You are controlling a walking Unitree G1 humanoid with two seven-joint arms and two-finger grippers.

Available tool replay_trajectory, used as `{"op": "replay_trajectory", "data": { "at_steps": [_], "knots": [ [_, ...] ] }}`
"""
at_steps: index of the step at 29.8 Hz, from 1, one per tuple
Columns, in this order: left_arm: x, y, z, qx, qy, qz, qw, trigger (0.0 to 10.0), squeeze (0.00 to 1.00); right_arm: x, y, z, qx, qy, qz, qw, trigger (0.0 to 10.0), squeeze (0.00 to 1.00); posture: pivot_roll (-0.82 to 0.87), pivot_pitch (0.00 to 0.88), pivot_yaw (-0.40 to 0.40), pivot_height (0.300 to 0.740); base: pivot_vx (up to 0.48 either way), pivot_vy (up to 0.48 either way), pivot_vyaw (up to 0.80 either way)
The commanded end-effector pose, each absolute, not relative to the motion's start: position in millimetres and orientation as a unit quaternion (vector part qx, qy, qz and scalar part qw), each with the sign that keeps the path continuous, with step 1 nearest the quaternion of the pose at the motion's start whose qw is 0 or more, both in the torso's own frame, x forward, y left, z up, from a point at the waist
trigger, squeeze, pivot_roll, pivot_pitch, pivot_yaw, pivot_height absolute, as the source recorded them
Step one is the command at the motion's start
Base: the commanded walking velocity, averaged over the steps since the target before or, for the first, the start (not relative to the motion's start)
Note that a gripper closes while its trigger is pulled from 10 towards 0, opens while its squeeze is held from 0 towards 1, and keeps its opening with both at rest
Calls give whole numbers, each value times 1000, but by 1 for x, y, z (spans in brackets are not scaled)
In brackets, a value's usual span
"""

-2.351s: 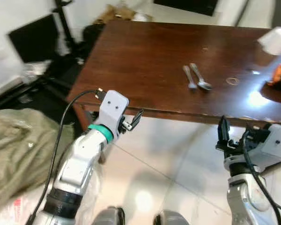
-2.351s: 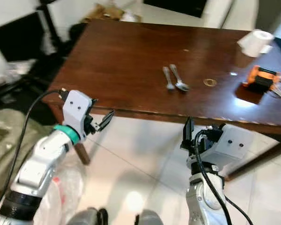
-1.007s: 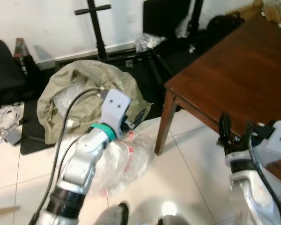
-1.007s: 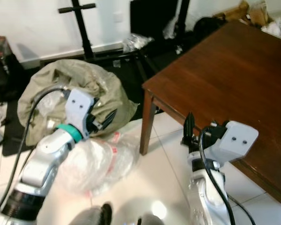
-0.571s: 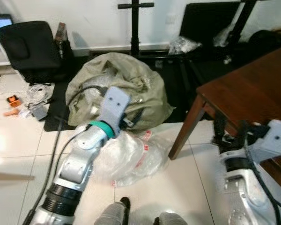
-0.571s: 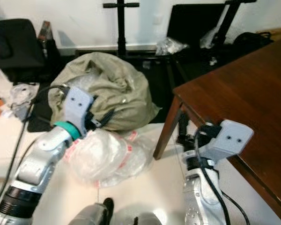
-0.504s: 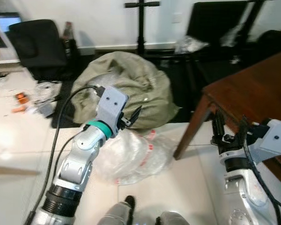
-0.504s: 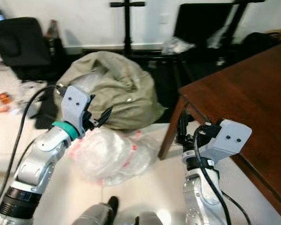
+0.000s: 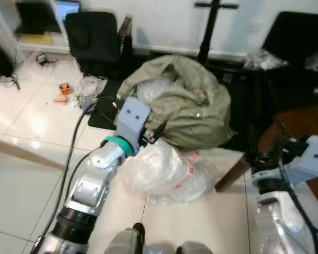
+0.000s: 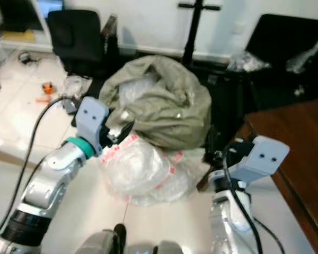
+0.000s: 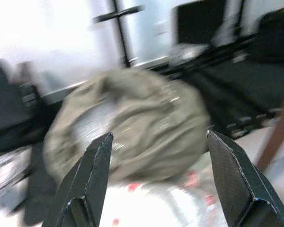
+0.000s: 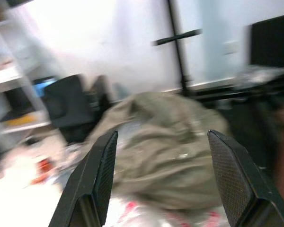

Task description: Setting the table

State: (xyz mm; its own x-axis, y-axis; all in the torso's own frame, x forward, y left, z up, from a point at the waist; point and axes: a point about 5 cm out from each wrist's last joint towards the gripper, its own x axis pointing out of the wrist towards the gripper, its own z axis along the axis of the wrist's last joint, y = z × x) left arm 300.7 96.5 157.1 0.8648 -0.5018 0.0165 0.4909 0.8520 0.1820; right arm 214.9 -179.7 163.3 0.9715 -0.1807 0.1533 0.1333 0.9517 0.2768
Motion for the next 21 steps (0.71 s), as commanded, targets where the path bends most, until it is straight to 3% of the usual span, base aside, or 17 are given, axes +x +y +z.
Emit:
{"op": "replay_trajectory", "data": {
  "at_steps": [1, 21],
  "knots": [
    [299, 95, 151, 89, -20, -259, 962, 10000, 0, 213, -182, 158, 137, -78, -88, 983, 10000, 0, -52, 0, 73, 740, 0, 0, 775],
    [300, 97, 150, 88, -19, -250, 964, 10000, 0, 214, -180, 158, 141, -77, -74, 984, 10000, 0, -49, 0, 70, 740, 0, 0, 775]
  ]
}}
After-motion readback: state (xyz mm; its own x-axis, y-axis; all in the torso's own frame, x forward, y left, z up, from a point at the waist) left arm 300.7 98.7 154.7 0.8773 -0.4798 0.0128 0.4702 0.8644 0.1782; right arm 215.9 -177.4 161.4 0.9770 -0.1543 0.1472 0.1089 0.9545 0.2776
